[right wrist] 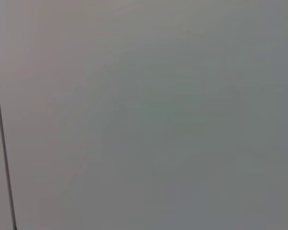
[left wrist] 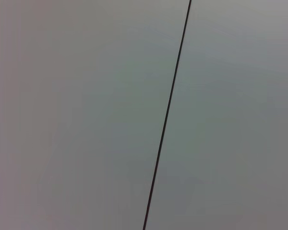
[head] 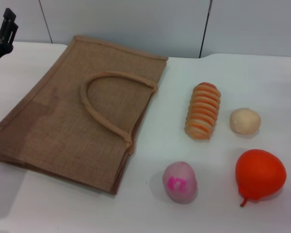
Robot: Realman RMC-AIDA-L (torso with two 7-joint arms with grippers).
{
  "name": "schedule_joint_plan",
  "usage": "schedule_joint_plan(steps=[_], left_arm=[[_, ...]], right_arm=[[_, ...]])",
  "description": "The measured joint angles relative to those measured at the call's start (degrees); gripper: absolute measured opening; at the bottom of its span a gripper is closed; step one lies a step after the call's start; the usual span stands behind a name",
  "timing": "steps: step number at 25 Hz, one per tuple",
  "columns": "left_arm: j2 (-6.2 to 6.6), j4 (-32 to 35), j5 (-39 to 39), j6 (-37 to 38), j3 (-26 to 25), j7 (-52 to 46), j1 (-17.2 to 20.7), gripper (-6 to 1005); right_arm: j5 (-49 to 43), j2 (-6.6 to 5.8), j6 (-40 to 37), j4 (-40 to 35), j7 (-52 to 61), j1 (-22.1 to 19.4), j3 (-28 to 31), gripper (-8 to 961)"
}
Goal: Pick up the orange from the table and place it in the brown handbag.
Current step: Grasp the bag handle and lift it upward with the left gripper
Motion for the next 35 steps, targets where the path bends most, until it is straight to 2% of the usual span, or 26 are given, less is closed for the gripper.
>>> schedule_joint_plan(steps=[35], left_arm=[[0.04,0.05,0.8,0.45,0.0,-0.02,-0.15,636]], right_arm=[[0.0,0.0,0.0,0.0,0.0,0.0,0.0,743]])
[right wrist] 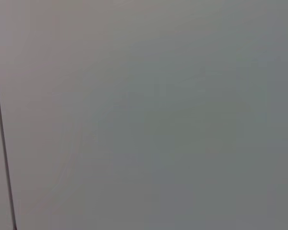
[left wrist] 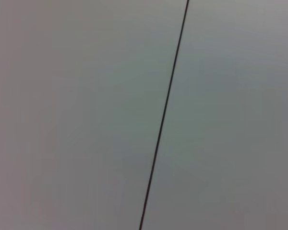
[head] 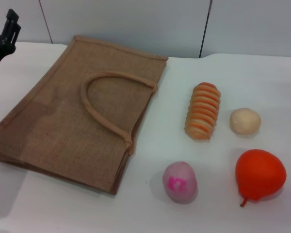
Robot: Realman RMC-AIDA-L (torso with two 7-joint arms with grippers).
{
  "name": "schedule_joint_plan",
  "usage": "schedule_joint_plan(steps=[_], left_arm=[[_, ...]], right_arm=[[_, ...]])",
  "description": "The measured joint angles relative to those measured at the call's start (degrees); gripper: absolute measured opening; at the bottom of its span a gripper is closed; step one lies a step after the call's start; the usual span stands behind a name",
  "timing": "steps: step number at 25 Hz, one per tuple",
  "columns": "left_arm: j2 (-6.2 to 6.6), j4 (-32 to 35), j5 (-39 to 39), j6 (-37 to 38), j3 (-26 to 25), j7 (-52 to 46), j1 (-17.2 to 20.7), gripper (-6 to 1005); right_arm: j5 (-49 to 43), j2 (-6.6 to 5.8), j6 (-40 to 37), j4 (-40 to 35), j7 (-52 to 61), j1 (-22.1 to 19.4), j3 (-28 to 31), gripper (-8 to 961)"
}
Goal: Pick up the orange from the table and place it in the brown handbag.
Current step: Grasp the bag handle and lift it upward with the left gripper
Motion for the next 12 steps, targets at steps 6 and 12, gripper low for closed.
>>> schedule_joint_plan(steps=[6,12], left_arm=[[0.12,0.07,0.96,0.07,0.0,-0.6,-0.13,636],[0.39,0.88,3.58,0.35,0.0,-4.34,-0.21,636]], right_arm=[[0.0,0.0,0.0,0.0,0.0,0.0,-0.14,743],[0.0,0.0,0.0,0.0,0.0,0.04,-0.26,743]])
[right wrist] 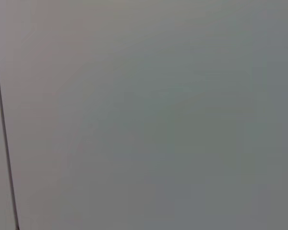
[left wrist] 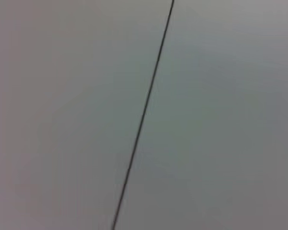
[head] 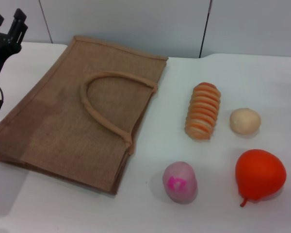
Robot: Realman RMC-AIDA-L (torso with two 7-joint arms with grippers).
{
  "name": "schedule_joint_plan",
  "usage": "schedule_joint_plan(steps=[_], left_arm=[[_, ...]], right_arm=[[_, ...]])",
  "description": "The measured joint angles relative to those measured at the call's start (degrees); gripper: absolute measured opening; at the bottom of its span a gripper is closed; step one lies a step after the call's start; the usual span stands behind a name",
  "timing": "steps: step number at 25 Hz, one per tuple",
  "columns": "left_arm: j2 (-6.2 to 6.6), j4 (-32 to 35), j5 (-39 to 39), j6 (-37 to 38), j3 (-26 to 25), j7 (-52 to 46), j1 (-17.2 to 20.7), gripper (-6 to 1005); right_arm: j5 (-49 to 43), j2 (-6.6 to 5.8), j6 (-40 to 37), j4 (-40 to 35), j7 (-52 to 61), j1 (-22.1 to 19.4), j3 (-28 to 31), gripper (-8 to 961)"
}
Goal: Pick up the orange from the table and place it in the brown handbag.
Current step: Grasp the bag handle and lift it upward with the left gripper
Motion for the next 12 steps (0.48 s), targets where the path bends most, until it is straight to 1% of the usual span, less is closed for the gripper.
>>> schedule_joint_plan(steps=[3,8,12], left_arm=[[0.41,1.62,3.05,0.83,0.0,-5.14,0.0,636],[1.64,5.71,10.12,3.58,0.0,-18.36,0.03,636],[2.65,9.91,17.14,6.96,0.0,-29.3,0.01,636]], right_arm=[[-0.13,0.0,0.0,0.0,0.0,0.08,-0.1,742],[-0.8,-0.05,0.0,-0.03,1.29,0.31,-0.65,742],[-2.22,-0.61,-0.02,-0.41,5.38,0.69,-2.86,742]])
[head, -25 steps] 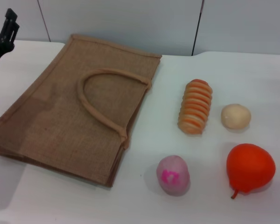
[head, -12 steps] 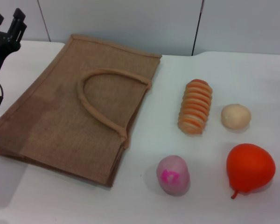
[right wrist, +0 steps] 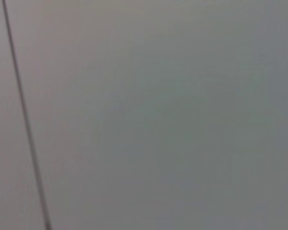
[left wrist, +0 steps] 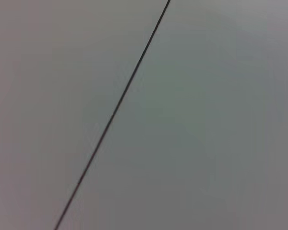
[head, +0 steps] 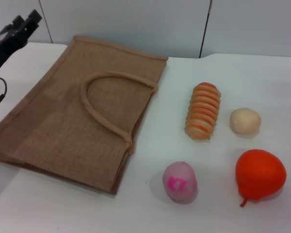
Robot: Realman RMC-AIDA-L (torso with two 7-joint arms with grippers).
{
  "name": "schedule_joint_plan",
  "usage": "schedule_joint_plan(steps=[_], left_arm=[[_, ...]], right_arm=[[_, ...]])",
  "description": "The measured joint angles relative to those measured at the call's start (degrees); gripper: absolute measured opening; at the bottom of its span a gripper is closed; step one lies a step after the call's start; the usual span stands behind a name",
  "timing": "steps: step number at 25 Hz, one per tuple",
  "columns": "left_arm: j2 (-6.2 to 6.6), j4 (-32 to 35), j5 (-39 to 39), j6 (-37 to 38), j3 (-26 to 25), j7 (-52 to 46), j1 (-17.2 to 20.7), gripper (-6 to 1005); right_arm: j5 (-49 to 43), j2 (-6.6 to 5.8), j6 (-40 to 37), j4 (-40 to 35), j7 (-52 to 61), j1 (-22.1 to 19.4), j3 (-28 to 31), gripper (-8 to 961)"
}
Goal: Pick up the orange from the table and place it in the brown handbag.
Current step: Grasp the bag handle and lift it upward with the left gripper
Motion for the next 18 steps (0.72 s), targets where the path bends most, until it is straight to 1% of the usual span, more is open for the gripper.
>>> schedule_joint_plan(steps=[2,3,5,6,7,10,11,13,14,15,16,17,18], left_arm=[[0.14,2.83,3.97,2.07,0.01,-5.26,0.01,636],[0.15,4.14,5.66,2.84,0.0,-7.27,0.01,636],[0.16,7.99,11.22,4.84,0.0,-14.05,-0.06,636],[0.18,11.3,17.46,6.57,0.0,-20.38,-0.51,636],[0.18,11.3,17.46,6.57,0.0,-20.38,-0.51,636],[0.21,15.43,26.98,8.43,0.0,-29.28,-1.82,636],[0.22,16.02,28.69,8.58,0.0,-30.88,-2.07,636],[0.25,18.71,37.31,9.1,0.01,-37.38,-3.43,636],[0.25,18.71,37.31,9.1,0.01,-37.38,-3.43,636],[0.26,19.45,40.15,9.15,0.0,-39.59,-4.03,636],[0.27,20.5,44.42,9.19,0.0,-42.91,-4.86,636],[0.31,22.01,52.39,9.23,0.0,-48.67,-6.55,636],[0.31,22.23,53.88,9.23,0.0,-49.69,-6.82,636]], right_arm=[[-1.07,-0.28,-0.55,-0.28,1.84,0.33,-1.59,742],[-2.76,-0.52,-2.2,-1.42,3.5,0.98,-3.26,742],[-4.14,-0.54,-3.51,-2.76,4.82,1.57,-4.19,742],[-5.32,-0.53,-4.6,-3.93,6.15,2.14,-4.95,742],[-6.72,-0.52,-5.86,-5.46,7.63,2.73,-5.71,742],[-9.38,-0.53,-8.81,-8.24,10.96,3.9,-7.37,742],[-9.64,-0.55,-9.65,-8.77,11.45,4.08,-8.07,742],[-9.73,-0.55,-11.09,-9.48,11.9,4.21,-9.48,742],[-9.73,-0.54,-11.52,-9.62,11.95,4.22,-9.88,742],[-9.74,-0.53,-11.87,-9.65,12.0,4.23,-10.16,741],[-9.75,-0.53,-12.0,-9.68,12.02,4.23,-10.2,741],[-9.74,-0.53,-12.08,-9.69,12.05,4.23,-10.22,741],[-9.75,-0.53,-12.09,-9.7,12.07,4.24,-10.24,741]])
